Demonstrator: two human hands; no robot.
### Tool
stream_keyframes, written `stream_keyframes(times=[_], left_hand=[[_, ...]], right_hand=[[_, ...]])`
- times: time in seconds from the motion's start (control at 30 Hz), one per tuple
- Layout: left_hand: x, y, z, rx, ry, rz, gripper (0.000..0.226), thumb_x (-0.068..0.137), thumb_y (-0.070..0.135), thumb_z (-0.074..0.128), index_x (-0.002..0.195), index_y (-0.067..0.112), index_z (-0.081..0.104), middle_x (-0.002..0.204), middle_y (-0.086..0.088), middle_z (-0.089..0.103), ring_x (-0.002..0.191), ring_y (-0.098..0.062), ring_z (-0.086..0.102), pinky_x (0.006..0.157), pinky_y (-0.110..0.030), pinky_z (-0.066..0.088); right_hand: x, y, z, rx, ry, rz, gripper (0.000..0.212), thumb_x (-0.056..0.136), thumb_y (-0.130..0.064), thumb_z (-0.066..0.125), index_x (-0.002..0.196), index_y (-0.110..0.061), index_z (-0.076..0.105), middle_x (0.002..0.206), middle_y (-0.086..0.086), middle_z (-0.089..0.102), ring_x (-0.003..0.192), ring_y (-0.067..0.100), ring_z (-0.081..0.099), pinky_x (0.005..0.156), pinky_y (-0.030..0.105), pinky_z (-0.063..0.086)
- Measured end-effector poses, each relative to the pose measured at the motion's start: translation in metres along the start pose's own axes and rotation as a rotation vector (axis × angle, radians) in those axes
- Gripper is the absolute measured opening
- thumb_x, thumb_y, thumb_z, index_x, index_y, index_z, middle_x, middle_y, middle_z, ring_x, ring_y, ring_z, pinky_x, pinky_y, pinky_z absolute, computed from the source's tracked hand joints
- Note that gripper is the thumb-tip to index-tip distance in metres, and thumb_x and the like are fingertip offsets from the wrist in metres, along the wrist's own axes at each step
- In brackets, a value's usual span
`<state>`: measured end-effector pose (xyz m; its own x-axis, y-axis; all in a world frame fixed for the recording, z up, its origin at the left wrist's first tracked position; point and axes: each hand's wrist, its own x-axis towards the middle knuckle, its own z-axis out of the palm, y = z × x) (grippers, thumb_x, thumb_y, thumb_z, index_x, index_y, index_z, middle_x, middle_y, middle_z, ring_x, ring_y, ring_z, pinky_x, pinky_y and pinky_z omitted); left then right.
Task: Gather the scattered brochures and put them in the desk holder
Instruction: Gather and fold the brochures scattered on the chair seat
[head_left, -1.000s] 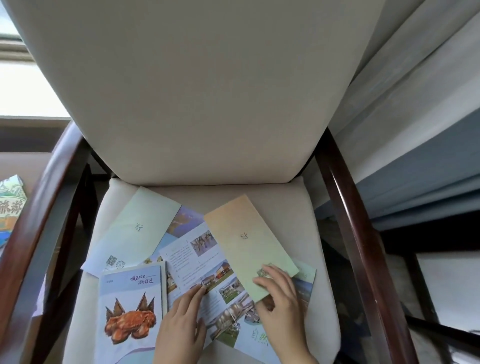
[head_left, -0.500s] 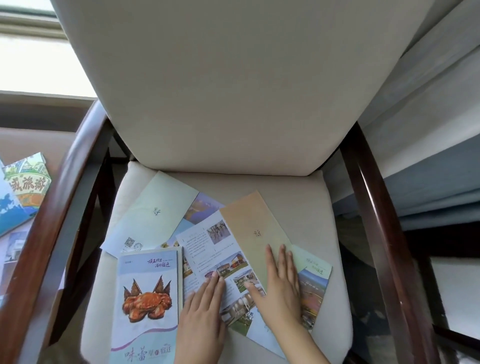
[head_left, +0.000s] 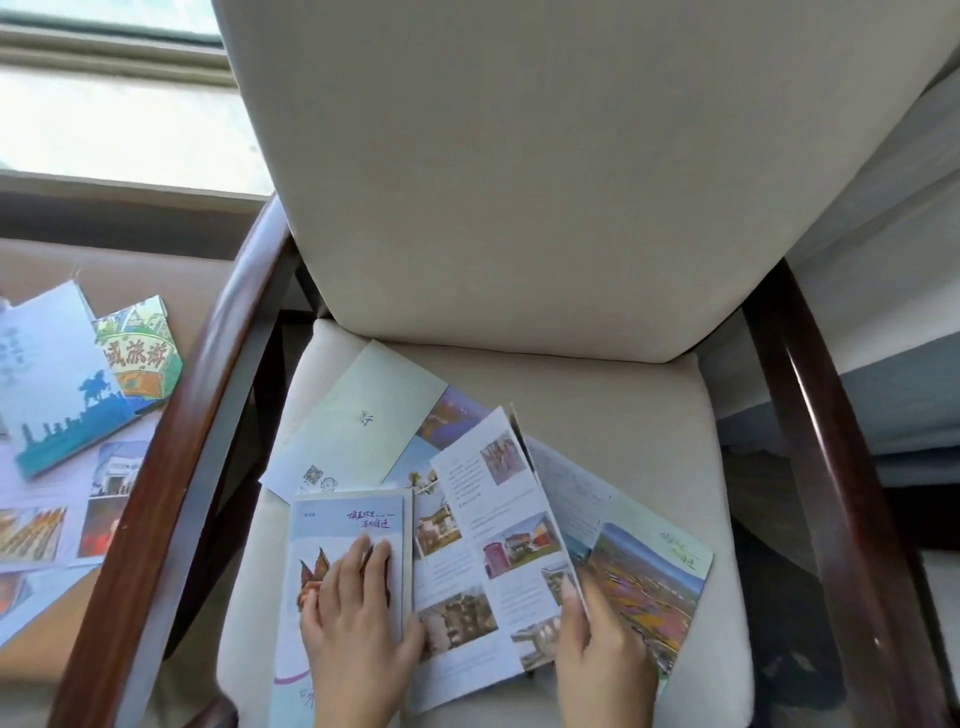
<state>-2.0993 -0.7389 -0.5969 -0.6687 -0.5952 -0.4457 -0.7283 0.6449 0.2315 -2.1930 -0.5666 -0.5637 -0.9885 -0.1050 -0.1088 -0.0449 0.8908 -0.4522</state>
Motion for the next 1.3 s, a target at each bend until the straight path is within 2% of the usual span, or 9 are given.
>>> stream_keyframes(times=[0.17,0.3,0.47,0.57,0.7,0.83,0.93,1.1,1.3], left_hand=[[-0.005,0.012,0.002,-0.134,0.048,0.009,0.064,0.067,0.031,0.064,0.128,0.015,0.056,0.138,-0.006,0.052,0.125,-0.031,0.05,0.1,-0.047,0.04],[-0.021,0.044,0.017,-0.424,-0.082,0.079,0.05,0.081,0.027,0.066,0.127,0.019,0.048,0.121,0.003,0.051,0.114,-0.018,0.053,0.088,-0.027,0.042],[-0.021,0.071,0.032,-0.618,-0.142,-0.171,0.054,0.076,0.026,0.075,0.122,0.011,0.05,0.112,-0.009,0.052,0.111,-0.026,0.051,0.089,-0.03,0.04],[-0.017,0.071,0.029,-0.793,-0.03,-0.188,0.044,0.078,0.012,0.074,0.116,0.022,0.053,0.108,0.001,0.059,0.105,-0.02,0.058,0.079,-0.024,0.043],[-0.028,0.076,0.015,-0.757,0.055,0.256,0.039,0.083,0.016,0.062,0.11,0.044,0.056,0.101,0.02,0.056,0.097,0.0,0.055,0.076,-0.009,0.04],[-0.044,0.087,0.031,-0.509,-0.031,0.6,0.042,0.088,0.055,0.044,0.128,0.043,0.051,0.13,0.025,0.047,0.122,0.002,0.044,0.099,-0.019,0.033],[-0.046,0.092,0.05,-0.397,-0.138,0.585,0.054,0.089,0.065,0.028,0.133,0.042,0.046,0.146,0.026,0.031,0.136,0.0,0.033,0.109,-0.018,0.022],[-0.036,0.09,0.055,-0.251,-0.13,0.598,0.044,0.091,0.046,0.036,0.133,0.037,0.047,0.146,0.02,0.036,0.136,-0.003,0.035,0.11,-0.023,0.025],[-0.017,0.055,0.01,-0.66,0.17,0.124,0.037,0.093,0.029,0.056,0.129,0.028,0.047,0.125,0.017,0.047,0.118,0.001,0.04,0.095,-0.017,0.032]], right_hand=[[0.013,0.035,-0.028,0.266,0.157,0.394,0.031,0.077,-0.038,0.057,0.095,-0.017,0.072,0.071,0.011,0.069,0.07,0.038,0.066,0.07,0.049,0.053],[0.025,0.081,-0.038,0.555,-0.042,0.638,0.005,0.087,-0.025,0.066,0.088,-0.021,0.067,0.085,0.011,0.07,0.093,0.035,0.066,0.091,0.046,0.051],[0.011,0.105,-0.016,0.949,-0.198,0.959,0.015,0.089,-0.003,0.06,0.1,-0.01,0.069,0.099,0.021,0.071,0.096,0.04,0.065,0.094,0.057,0.047],[0.004,0.113,-0.007,0.85,-0.214,0.832,0.024,0.088,0.004,0.061,0.106,-0.01,0.068,0.103,0.015,0.071,0.106,0.035,0.064,0.095,0.046,0.051],[0.003,0.096,-0.004,0.762,-0.289,0.548,0.053,0.083,0.02,0.055,0.121,-0.017,0.053,0.118,0.007,0.063,0.111,0.02,0.059,0.081,0.014,0.053],[-0.005,0.075,0.003,0.858,-0.342,0.618,0.027,0.093,-0.001,0.051,0.115,-0.015,0.059,0.102,0.002,0.073,0.093,0.022,0.07,0.064,0.022,0.059],[-0.011,0.066,0.006,1.011,-0.424,0.794,0.034,0.096,-0.04,0.04,0.099,-0.02,0.067,0.086,-0.003,0.078,0.074,0.007,0.073,0.056,0.024,0.056],[-0.012,0.056,0.01,0.84,-0.284,0.569,0.026,0.089,0.015,0.049,0.103,-0.005,0.059,0.096,0.023,0.071,0.086,0.028,0.065,0.083,0.043,0.05],[-0.019,0.021,0.004,0.905,-0.4,0.48,0.024,0.092,0.011,0.049,0.109,-0.003,0.056,0.094,0.019,0.073,0.086,0.024,0.069,0.079,0.037,0.055]])
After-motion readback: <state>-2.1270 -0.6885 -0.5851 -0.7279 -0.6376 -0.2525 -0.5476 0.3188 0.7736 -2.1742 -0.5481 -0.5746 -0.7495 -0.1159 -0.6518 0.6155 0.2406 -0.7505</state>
